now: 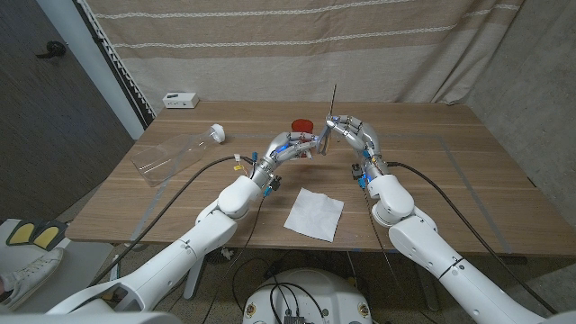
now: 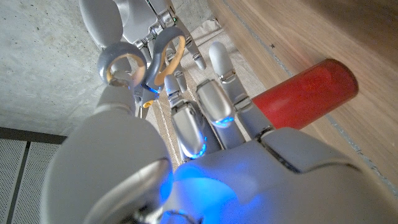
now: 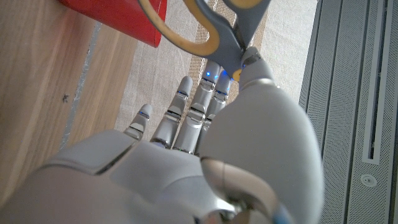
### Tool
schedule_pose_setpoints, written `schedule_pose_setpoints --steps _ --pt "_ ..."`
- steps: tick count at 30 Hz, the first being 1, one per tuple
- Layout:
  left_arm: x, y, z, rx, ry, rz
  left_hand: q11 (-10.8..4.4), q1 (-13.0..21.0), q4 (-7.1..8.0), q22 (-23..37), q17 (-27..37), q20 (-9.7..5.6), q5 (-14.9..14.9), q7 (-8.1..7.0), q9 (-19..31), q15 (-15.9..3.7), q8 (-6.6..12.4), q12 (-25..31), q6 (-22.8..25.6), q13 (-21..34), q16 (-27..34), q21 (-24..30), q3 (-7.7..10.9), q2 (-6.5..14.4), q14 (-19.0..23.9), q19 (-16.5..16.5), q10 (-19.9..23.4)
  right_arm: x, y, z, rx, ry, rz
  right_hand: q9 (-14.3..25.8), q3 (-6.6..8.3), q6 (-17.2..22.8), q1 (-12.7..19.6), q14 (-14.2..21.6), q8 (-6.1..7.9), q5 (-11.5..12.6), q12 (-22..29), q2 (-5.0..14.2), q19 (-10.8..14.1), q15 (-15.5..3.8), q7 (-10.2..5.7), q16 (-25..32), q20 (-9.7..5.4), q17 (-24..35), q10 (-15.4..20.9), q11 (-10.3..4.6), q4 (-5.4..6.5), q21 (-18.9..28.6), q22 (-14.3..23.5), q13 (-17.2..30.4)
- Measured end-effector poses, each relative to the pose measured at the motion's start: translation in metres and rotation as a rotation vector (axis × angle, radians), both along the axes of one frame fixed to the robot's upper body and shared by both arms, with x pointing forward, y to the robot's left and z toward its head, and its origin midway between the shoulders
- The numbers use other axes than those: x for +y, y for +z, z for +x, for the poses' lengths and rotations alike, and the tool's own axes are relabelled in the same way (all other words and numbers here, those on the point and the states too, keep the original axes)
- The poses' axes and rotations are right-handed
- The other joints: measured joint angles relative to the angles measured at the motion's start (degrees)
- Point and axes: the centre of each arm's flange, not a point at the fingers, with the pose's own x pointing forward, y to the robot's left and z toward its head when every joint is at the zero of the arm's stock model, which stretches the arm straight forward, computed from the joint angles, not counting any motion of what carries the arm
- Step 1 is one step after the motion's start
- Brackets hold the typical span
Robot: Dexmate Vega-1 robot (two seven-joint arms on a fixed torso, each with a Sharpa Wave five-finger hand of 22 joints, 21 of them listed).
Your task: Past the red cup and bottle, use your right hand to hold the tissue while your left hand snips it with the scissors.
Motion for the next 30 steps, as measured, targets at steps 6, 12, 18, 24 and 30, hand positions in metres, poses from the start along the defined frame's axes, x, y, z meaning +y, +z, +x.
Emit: schedule_pose_setpoints --steps 6,12,18,24,30 --pt "0.0009 -0.0013 0.0021 0.023 -0.008 -0.003 0.1 0.0 0.23 0.0 0.0 0.0 0.0 0.49 0.0 0.0 0.03 0.0 1.3 0.0 0.0 0.0 0.23 0.0 0.0 0.0 0.1 0.0005 -0.0004 0.0 0.001 0.001 -0.001 -0.2 -0.07 0.0 0.0 0.0 -0.42 0.3 -0.2 0.0 -0.4 0.0 0.0 0.0 -4.05 0.0 0.0 0.0 -0.06 -1.4 0.0 0.0" --pt "0.002 -0.0004 0.0036 0.03 -0.011 0.002 0.2 0.3 0.23 -0.1 -0.2 0.0 0.0 0.78 0.0 0.0 0.03 0.0 1.5 0.0 0.0 0.3 0.23 -0.3 0.0 0.0 0.2 0.0014 -0.0006 -0.0001 0.0 0.005 -0.005 -0.4 -0.36 0.9 0.0 0.0 -0.61 0.3 -0.3 0.0 0.1 0.0 -0.92 0.0 -6.57 0.0 0.4 -0.4 -0.19 -2.0 0.0 0.2" --pt "0.0037 -0.0015 0.0065 0.037 -0.012 0.01 0.06 0.5 0.23 -0.5 -0.3 0.13 0.0 0.05 0.0 0.14 -0.64 -0.1 0.5 -0.4 -0.5 0.3 0.23 -0.5 -0.1 -0.8 0.1 0.0017 -0.0005 -0.0002 0.0 0.007 -0.005 -0.3 -0.41 1.1 0.1 0.0 -0.65 0.3 -0.4 -0.08 1.0 0.0 -0.72 0.0 -5.71 0.0 0.4 -0.4 -0.22 -2.0 0.0 0.3" --pt "0.0047 -0.0029 0.0081 0.039 -0.02 0.016 -0.31 -0.2 -0.09 -2.0 -4.6 1.06 0.1 -2.74 0.1 -0.01 -1.08 -9.6 -3.3 -12.8 -7.6 -0.2 -0.29 -1.7 -6.2 -5.8 -4.8 0.0015 0.0011 -0.0011 -0.002 0.012 -0.002 -0.3 -0.55 1.1 0.1 0.0 -0.65 0.4 -0.4 -0.08 1.8 0.0 -0.72 0.0 -4.88 0.0 0.7 -0.09 -0.23 -2.4 0.0 0.3" --pt "0.0064 -0.0038 0.0079 0.028 -0.025 0.017 -0.12 -0.4 -0.16 -3.9 -10.7 1.98 0.3 -5.89 0.1 0.14 -1.08 -17.1 -5.7 -22.6 -16.4 -2.2 -1.44 -1.9 -12.4 -13.1 -8.9 0.0004 0.002 -0.0009 0.0 0.013 0.001 -0.3 -0.58 1.1 0.1 0.0 -0.66 0.6 -0.4 -0.08 2.0 0.0 -0.72 0.0 -4.26 0.0 0.7 -0.09 -0.26 -2.4 0.0 0.6"
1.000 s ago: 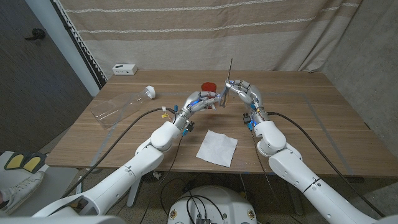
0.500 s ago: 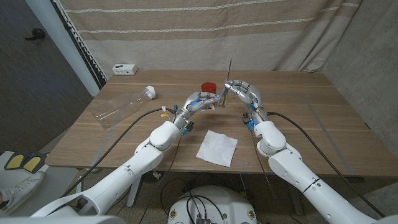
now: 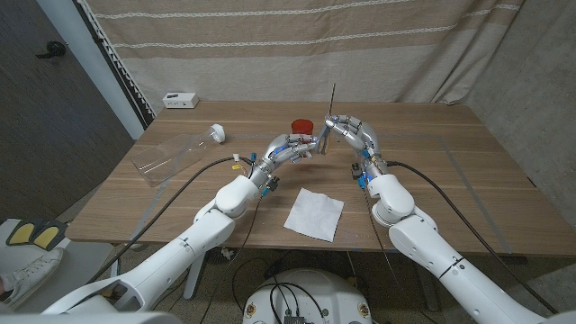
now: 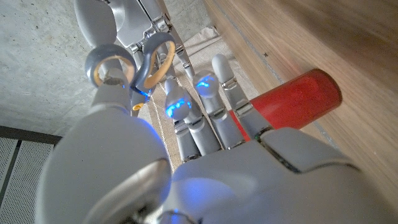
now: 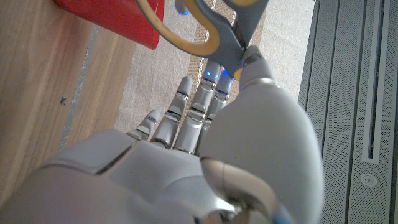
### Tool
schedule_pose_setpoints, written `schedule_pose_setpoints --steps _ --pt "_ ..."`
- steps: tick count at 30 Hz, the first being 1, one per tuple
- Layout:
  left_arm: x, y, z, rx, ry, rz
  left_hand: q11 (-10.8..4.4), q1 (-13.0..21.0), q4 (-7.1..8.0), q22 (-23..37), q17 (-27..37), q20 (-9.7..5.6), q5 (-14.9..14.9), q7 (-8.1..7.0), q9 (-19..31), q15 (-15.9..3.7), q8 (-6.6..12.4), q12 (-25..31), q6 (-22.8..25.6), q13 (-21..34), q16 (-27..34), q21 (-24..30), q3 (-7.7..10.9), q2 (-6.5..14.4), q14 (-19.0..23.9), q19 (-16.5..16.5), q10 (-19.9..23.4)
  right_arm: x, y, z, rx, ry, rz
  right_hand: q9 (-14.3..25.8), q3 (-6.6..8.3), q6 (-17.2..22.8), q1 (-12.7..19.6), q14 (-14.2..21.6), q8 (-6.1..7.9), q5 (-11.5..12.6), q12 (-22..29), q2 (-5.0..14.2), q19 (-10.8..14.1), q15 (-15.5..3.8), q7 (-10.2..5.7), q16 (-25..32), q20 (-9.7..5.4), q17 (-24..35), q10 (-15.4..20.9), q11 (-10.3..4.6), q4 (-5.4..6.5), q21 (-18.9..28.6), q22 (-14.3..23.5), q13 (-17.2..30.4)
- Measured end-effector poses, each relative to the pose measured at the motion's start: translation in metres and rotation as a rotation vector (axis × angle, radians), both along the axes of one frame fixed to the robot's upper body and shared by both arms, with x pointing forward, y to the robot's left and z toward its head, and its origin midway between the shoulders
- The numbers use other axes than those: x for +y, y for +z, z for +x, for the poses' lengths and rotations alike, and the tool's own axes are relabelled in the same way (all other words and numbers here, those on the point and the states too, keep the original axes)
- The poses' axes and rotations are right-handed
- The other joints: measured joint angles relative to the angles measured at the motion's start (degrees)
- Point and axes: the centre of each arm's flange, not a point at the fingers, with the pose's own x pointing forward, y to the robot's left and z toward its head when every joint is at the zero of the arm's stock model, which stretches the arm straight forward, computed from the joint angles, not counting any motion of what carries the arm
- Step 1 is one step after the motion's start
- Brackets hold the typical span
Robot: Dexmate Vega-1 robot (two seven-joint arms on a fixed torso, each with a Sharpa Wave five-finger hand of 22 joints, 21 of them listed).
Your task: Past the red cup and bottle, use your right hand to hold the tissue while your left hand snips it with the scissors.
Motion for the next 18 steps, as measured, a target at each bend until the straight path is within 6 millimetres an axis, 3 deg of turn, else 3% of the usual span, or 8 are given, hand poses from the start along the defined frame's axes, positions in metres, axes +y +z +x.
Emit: schedule_pose_setpoints --steps 2,10,18 --pt "0.0002 0.0001 -0.0003 -0.004 -0.002 0.002 0.0 0.0 0.0 -0.3 0.3 0.07 0.0 -0.51 0.0 0.19 0.0 0.6 0.8 0.4 -0.1 -0.2 -0.34 0.0 0.5 -0.5 0.3 -0.0003 0.0004 0.0001 0.0 -0.001 0.0 0.0 -0.01 0.0 0.0 0.0 0.0 0.0 0.0 0.0 0.1 0.0 0.0 0.0 0.07 0.0 0.0 0.0 -0.01 0.0 0.0 0.0" --pt "0.0004 0.0003 -0.0019 -0.018 -0.01 -0.002 -0.51 0.7 -0.08 -1.4 6.0 -0.04 0.0 0.12 -0.1 -0.25 0.71 6.8 6.9 7.8 4.1 1.1 -0.4 0.1 5.6 1.1 3.0 -0.001 0.0023 0.0004 -0.001 -0.002 -0.001 0.3 -0.06 0.0 0.0 0.0 -0.2 0.0 0.0 0.0 0.4 0.0 0.0 0.0 0.38 0.0 0.0 0.0 -0.05 -0.4 0.0 0.0" --pt "0.0002 -0.0007 -0.0016 -0.016 -0.009 -0.004 -0.53 1.5 -0.08 -1.7 8.8 -0.03 0.0 0.42 -0.2 -0.23 0.25 10.6 7.2 13.2 5.3 2.0 -0.4 0.4 6.7 1.3 3.6 -0.0005 0.0022 0.0004 -0.001 0.002 -0.003 0.3 -0.2 0.0 0.0 0.0 -0.21 0.0 -0.2 0.0 0.4 0.0 0.0 0.0 0.38 0.0 0.0 -0.01 -0.05 -0.4 0.0 0.0"
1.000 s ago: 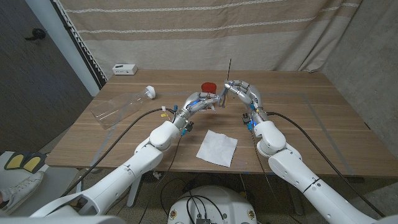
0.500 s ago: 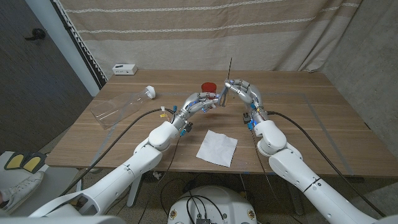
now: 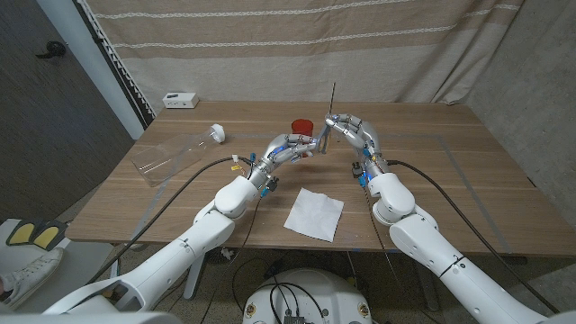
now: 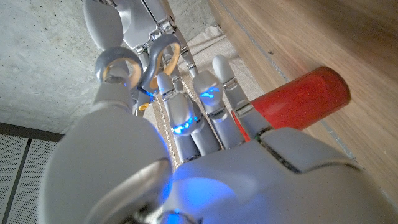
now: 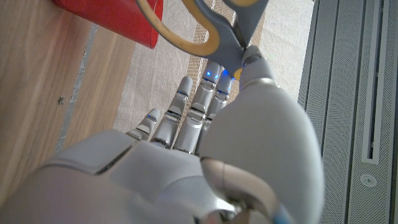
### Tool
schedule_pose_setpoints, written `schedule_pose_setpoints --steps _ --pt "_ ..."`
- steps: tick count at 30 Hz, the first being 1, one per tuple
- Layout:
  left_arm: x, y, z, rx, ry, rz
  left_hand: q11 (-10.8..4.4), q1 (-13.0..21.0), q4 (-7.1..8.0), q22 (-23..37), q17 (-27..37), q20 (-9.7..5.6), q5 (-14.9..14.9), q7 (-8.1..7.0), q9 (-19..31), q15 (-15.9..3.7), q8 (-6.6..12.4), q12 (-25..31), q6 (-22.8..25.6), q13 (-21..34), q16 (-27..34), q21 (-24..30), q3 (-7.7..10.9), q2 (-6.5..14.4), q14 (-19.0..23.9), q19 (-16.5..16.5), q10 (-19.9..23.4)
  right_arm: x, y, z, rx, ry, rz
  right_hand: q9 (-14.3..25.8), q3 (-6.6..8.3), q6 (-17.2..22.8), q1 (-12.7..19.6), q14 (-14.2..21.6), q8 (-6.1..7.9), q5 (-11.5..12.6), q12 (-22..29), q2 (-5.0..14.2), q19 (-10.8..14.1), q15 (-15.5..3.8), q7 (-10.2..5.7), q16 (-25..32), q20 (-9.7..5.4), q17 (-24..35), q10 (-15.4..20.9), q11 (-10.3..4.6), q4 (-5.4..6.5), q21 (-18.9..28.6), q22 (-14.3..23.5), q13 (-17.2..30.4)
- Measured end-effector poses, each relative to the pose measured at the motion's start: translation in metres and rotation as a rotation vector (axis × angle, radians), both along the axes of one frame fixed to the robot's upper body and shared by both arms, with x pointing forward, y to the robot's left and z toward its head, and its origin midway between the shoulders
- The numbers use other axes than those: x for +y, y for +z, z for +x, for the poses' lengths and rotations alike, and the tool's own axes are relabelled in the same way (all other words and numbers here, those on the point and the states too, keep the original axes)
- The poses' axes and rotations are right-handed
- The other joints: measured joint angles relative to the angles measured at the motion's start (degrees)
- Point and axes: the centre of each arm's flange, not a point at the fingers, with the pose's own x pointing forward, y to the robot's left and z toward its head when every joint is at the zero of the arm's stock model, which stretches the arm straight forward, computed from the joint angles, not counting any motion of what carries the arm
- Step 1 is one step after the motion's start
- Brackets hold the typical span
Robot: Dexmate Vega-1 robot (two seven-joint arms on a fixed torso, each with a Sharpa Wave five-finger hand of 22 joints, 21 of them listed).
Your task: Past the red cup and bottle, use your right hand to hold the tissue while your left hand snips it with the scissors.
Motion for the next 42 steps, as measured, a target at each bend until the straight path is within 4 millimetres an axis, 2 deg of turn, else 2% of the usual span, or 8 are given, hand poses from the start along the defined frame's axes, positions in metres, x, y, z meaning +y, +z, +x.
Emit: schedule_pose_setpoints --steps 7,11,14,22,26,42 --pt "-0.0002 0.001 -0.0006 -0.004 -0.004 -0.002 -0.23 0.0 0.64 -0.1 2.0 -0.1 0.0 0.62 -0.2 0.0 -0.25 3.8 -0.6 5.5 2.1 1.6 -0.64 0.0 2.2 0.7 1.7 0.0011 0.0004 -0.0009 -0.003 0.003 -0.007 0.0 -0.01 0.0 0.0 0.0 -0.01 -0.1 0.0 0.0 0.0 0.0 0.01 0.0 0.0 0.0 0.0 0.0 0.0 -0.3 0.0 0.0" --pt "-0.0012 0.0003 0.001 0.012 -0.012 0.0 -0.3 0.0 0.71 -0.2 2.3 -0.11 0.0 1.57 -0.3 -0.01 -0.25 4.9 -0.3 7.4 2.9 2.1 -0.71 0.0 3.0 1.3 2.4 0.0013 -0.0003 -0.0019 -0.007 0.001 -0.02 0.0 -0.02 0.2 0.0 0.0 -0.02 -0.1 0.1 0.0 0.0 0.0 0.21 0.0 0.0 0.0 0.0 0.0 -0.01 -0.5 0.0 0.0" --pt "-0.0017 0.0 0.0016 0.018 -0.013 0.0 -0.19 -0.3 0.87 -0.2 2.5 -0.11 0.0 1.56 -0.3 0.0 -0.25 5.1 -0.3 8.1 3.6 2.3 -0.87 0.3 3.6 1.3 3.1 0.0013 -0.0005 -0.0026 -0.012 -0.003 -0.027 0.0 -0.09 0.2 0.0 0.0 -0.18 -0.2 0.1 0.0 0.0 0.0 0.21 0.0 0.0 0.0 0.0 0.0 -0.07 -0.6 0.0 0.0" --pt "-0.0037 0.0003 0.0016 0.023 -0.015 0.003 0.03 -0.3 0.95 -0.1 2.7 -0.22 0.0 1.86 -0.3 0.03 -0.25 5.9 0.0 9.1 4.7 3.0 -0.94 0.3 4.3 2.3 3.9 0.0008 -0.001 -0.0048 -0.031 -0.015 -0.05 0.0 -0.1 0.2 0.0 0.0 -0.22 0.0 0.1 0.0 0.0 0.0 0.2 0.0 -0.01 -0.2 0.0 -0.01 -0.08 -0.9 0.1 0.0" --pt "-0.0045 0.0009 0.0014 0.023 -0.012 0.003 0.02 -0.3 0.71 -0.1 2.7 -0.31 0.0 2.48 -0.3 -0.01 -0.24 5.9 0.6 9.3 5.4 3.3 -1.18 0.3 4.8 2.4 4.5 0.0008 -0.001 -0.0052 -0.036 -0.02 -0.056 0.0 -0.15 0.2 0.0 0.0 -0.23 0.0 0.1 0.0 0.0 0.0 0.2 0.0 -0.01 -0.2 0.0 0.0 0.01 -1.2 0.1 0.0" --pt "-0.0082 0.0006 0.0008 0.023 -0.005 -0.002 0.11 -0.3 0.71 0.2 2.7 -0.31 0.0 2.35 -0.3 0.29 -0.24 5.9 0.7 9.4 6.5 3.8 -1.18 0.3 5.1 2.3 4.6 0.0005 -0.0009 -0.0065 -0.054 -0.043 -0.084 0.0 -0.08 0.5 0.0 0.0 -0.45 0.0 0.0 0.0 -0.3 0.0 -0.1 0.0 0.31 -0.1 0.0 -0.01 0.08 -2.1 0.1 -0.1"
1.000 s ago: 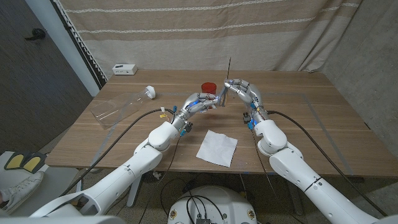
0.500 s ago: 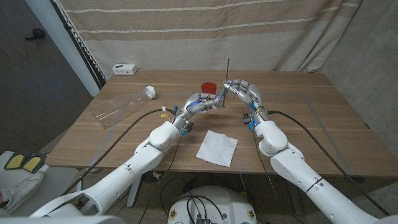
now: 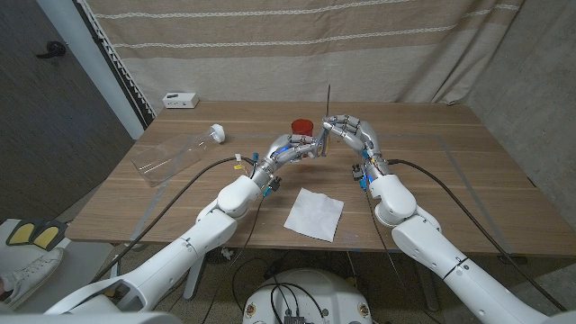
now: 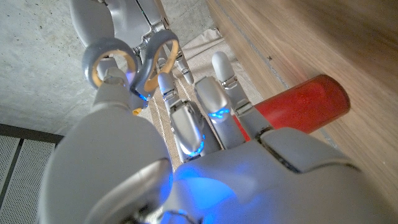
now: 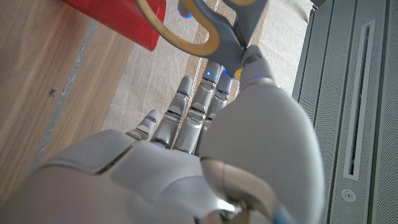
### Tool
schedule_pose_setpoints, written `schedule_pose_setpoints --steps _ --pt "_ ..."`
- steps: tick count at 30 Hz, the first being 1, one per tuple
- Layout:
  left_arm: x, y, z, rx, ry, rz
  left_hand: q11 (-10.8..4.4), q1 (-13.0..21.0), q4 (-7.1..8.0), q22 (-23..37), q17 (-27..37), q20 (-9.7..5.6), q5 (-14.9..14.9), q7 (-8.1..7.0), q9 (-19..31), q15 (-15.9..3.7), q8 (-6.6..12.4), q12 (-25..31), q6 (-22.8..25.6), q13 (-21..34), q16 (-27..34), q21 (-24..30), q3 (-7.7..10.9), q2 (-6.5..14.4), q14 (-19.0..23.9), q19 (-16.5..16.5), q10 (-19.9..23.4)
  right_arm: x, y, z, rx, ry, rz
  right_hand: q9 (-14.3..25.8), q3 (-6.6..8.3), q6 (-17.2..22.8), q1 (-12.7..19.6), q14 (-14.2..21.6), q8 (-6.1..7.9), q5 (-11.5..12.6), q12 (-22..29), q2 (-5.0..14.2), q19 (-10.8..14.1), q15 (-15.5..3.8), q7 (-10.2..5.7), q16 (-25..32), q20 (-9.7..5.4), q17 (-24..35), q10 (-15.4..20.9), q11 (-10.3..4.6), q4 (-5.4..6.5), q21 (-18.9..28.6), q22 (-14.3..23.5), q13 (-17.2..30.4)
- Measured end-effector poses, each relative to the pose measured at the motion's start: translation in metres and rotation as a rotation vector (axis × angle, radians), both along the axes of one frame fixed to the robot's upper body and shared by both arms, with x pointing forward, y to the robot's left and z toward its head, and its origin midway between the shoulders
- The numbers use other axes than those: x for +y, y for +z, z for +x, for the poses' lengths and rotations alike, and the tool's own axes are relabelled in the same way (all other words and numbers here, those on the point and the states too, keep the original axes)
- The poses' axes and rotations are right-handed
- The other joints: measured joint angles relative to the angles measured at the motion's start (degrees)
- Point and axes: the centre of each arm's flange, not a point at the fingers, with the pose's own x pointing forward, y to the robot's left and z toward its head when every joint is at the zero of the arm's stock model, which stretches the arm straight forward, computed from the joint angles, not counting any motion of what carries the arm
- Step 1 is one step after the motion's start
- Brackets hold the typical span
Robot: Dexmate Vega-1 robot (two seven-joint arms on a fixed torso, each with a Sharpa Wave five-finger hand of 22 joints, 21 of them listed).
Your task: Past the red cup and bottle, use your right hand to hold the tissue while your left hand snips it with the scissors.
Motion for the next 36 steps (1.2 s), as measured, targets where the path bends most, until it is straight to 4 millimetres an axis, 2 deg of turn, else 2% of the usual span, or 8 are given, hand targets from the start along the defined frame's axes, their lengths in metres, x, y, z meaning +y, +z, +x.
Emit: schedule_pose_setpoints --steps 3,20,23,33,36 --pt "-0.001 -0.001 0.0 0.001 -0.005 -0.006 0.0 0.3 0.0 0.0 0.0 0.0 0.0 0.24 0.0 -0.3 0.0 0.0 -0.2 0.0 0.2 0.2 0.0 -0.3 0.3 0.0 0.0 0.0 0.0 0.0 -0.002 -0.01 -0.008 0.0 0.0 0.0 0.0 0.2 -0.04 0.0 0.0 0.0 -0.1 0.22 0.0 0.0 0.09 0.0 0.0 0.0 0.0 -0.4 0.0 -0.1" --pt "-0.005 -0.005 0.003 0.006 -0.031 -0.019 0.0 0.9 0.0 -0.2 0.0 0.0 0.0 -0.3 0.0 0.0 -0.41 0.2 -1.4 0.0 2.0 0.6 0.0 -0.1 1.4 0.0 0.0 0.002 0.004 -0.006 -0.012 -0.073 -0.061 -0.3 -0.18 0.0 0.0 0.2 -0.23 0.3 -0.6 0.0 -3.3 0.22 0.0 0.0 3.27 0.2 0.0 -0.01 0.14 -3.0 0.0 -0.4" --pt "-0.006 -0.004 0.003 0.003 -0.035 -0.021 0.0 1.0 -0.24 -0.4 0.0 0.0 0.0 -0.52 -0.3 -0.23 -0.41 0.4 -1.1 0.0 2.3 0.6 0.25 -0.1 1.7 0.0 0.0 0.002 0.005 -0.008 -0.016 -0.081 -0.071 -0.3 -0.48 0.2 0.0 0.2 -0.32 0.3 -0.7 0.0 -3.5 0.22 -0.22 0.0 3.44 0.2 0.7 -0.71 0.31 -3.5 0.0 -0.8" --pt "-0.011 -0.004 0.006 0.002 -0.047 -0.026 0.0 1.5 -0.24 -0.4 0.0 0.09 0.0 -1.13 -0.3 -0.3 -0.41 0.4 -1.6 0.0 3.0 1.1 0.25 0.4 1.7 0.5 0.0 0.002 0.007 -0.011 -0.028 -0.121 -0.106 -0.1 -0.79 -0.1 0.0 0.2 -0.44 1.0 -2.0 0.0 -4.1 0.22 -0.55 0.0 2.43 0.4 0.7 -0.71 0.47 -4.7 0.0 -2.0" --pt "-0.013 -0.004 0.007 0.001 -0.055 -0.031 0.0 1.5 -0.24 -0.6 0.0 0.0 0.0 -1.34 -0.3 -0.3 -0.41 0.4 -1.8 0.0 3.1 1.1 0.25 0.4 1.7 0.6 0.0 0.002 0.009 -0.012 -0.035 -0.135 -0.119 0.0 -1.03 -0.1 0.0 0.2 -0.67 1.3 -2.3 0.0 -4.2 0.22 -0.55 0.0 1.9 0.4 1.1 -1.36 0.7 -4.9 0.0 -2.4"
